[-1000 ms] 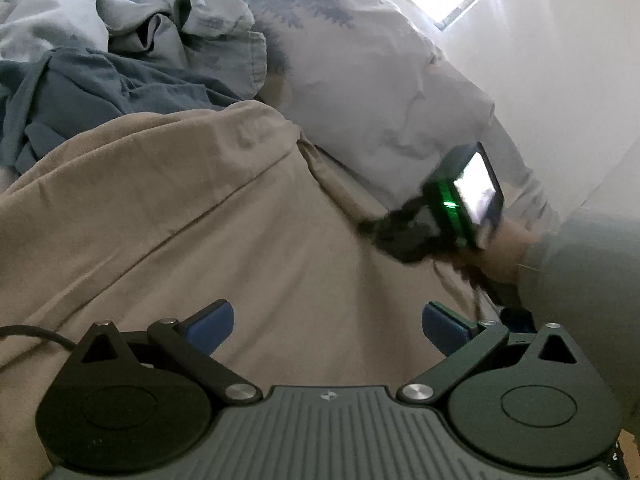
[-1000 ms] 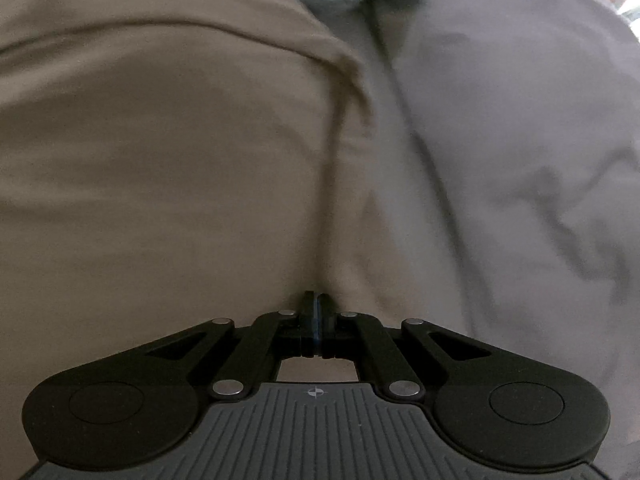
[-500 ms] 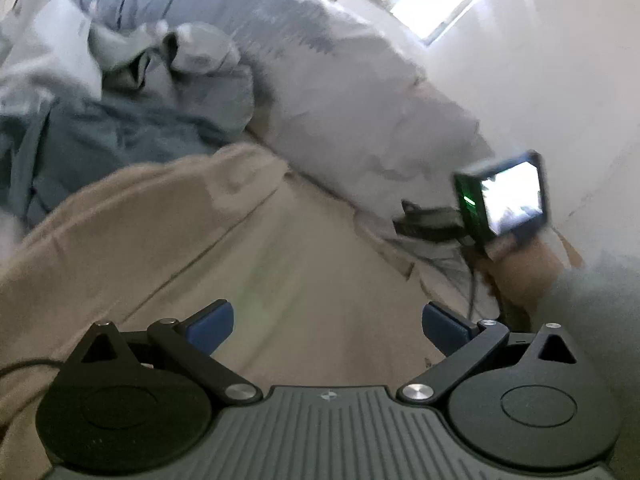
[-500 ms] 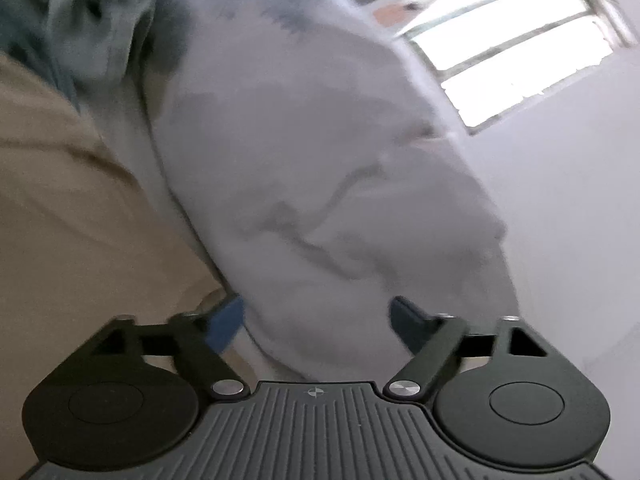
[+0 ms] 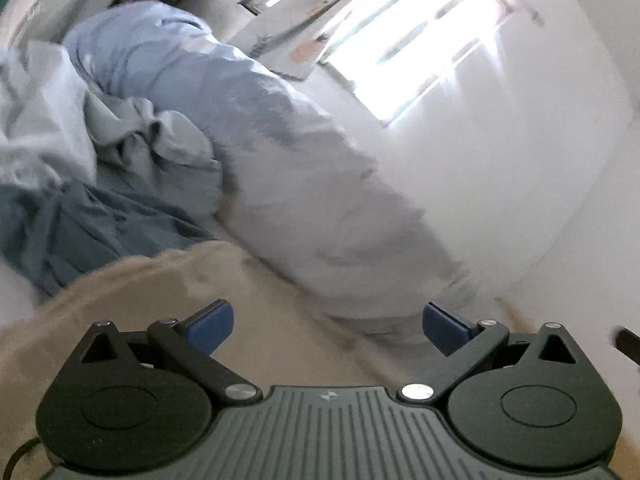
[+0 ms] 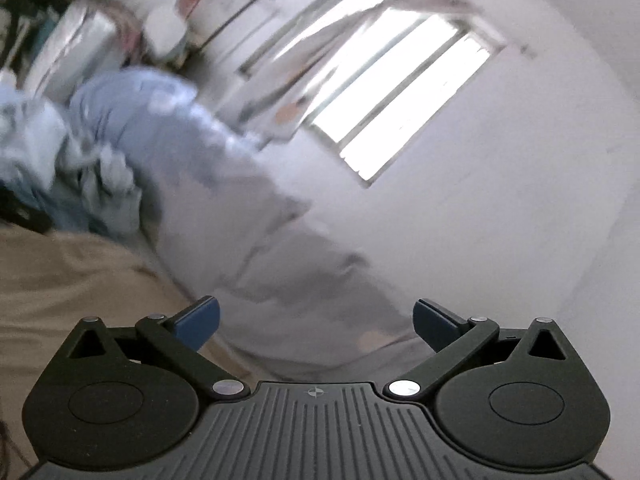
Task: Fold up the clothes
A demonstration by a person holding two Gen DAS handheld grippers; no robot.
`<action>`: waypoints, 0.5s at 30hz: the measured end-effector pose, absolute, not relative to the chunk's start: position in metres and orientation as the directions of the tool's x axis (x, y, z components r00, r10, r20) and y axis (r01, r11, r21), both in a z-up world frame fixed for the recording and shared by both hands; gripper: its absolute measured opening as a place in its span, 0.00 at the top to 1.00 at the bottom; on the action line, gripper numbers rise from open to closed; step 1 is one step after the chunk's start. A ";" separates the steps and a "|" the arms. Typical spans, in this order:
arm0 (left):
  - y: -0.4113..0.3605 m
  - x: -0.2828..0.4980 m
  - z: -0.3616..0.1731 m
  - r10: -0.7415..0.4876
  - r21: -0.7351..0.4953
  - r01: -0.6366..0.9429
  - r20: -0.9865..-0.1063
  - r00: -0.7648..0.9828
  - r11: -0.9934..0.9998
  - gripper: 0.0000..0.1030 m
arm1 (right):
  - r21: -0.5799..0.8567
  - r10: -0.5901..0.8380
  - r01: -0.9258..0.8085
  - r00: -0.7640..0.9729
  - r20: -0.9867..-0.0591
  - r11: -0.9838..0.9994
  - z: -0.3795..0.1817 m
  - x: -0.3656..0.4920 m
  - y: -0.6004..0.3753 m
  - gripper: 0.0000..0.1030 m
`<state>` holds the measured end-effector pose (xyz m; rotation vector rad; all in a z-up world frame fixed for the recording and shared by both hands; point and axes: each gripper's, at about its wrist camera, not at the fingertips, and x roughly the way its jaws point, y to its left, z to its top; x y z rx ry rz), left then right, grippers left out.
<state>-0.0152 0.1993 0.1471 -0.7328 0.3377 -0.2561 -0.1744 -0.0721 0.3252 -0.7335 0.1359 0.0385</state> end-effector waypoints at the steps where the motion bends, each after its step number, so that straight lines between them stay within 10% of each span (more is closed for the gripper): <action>1: 0.198 -0.021 0.149 -0.362 -0.703 0.140 -0.178 0.915 0.698 0.00 | -0.658 -0.011 -0.071 0.993 -0.119 0.750 0.339 -0.200 -0.076 0.00; 9: 0.189 -0.081 0.168 -0.474 -0.602 0.395 0.031 0.880 0.693 0.00 | -0.490 -0.062 0.086 0.996 0.065 0.868 0.402 -0.363 -0.109 0.00; 15: 0.189 -0.134 0.115 -0.525 -0.585 0.356 -0.142 0.839 0.728 0.00 | -0.165 -0.137 0.158 0.982 0.131 0.974 0.378 -0.420 -0.183 0.00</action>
